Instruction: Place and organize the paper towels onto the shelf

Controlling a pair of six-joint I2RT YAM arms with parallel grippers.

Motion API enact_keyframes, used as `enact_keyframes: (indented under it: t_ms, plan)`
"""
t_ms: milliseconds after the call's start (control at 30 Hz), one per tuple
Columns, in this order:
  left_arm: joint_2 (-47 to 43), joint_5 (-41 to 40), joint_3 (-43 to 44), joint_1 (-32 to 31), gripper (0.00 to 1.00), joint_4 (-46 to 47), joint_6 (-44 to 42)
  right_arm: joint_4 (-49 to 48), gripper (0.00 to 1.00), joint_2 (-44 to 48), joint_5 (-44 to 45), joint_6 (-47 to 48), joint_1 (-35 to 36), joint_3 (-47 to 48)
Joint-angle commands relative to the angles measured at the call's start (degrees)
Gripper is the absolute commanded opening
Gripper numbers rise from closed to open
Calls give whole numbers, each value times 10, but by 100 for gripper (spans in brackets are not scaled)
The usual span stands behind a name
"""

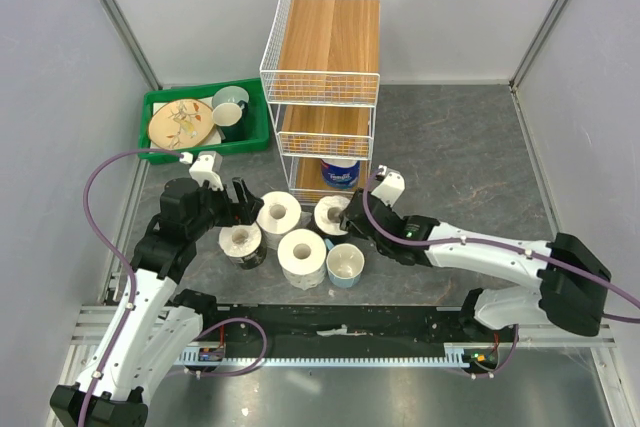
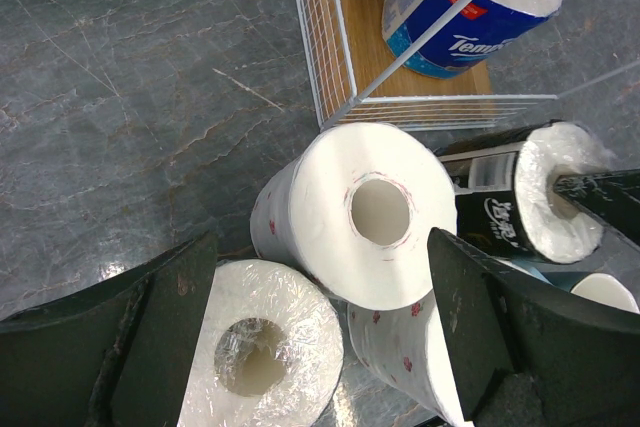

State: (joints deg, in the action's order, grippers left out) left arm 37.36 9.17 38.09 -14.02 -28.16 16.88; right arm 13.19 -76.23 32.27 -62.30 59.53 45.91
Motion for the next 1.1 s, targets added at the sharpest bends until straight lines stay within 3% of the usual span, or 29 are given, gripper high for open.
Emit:
enact_keyframes:
  t_ms: [0, 233, 667, 900, 1067]
  plan:
    - [1, 7, 1, -5, 93, 22, -3, 6, 50, 58, 23, -14, -1, -13]
    - [2, 8, 1, -5, 93, 23, -3, 64, 50, 146, 44, -38, 0, -53]
    - [4, 10, 1, -5, 93, 23, -4, 275, 50, 294, 161, -87, -2, -49]
    - [8, 13, 1, -6, 93, 24, -4, 340, 50, 368, 259, -57, -2, 26]
    - [8, 14, 1, -5, 93, 24, -4, 351, 50, 324, 307, 23, -4, 142]
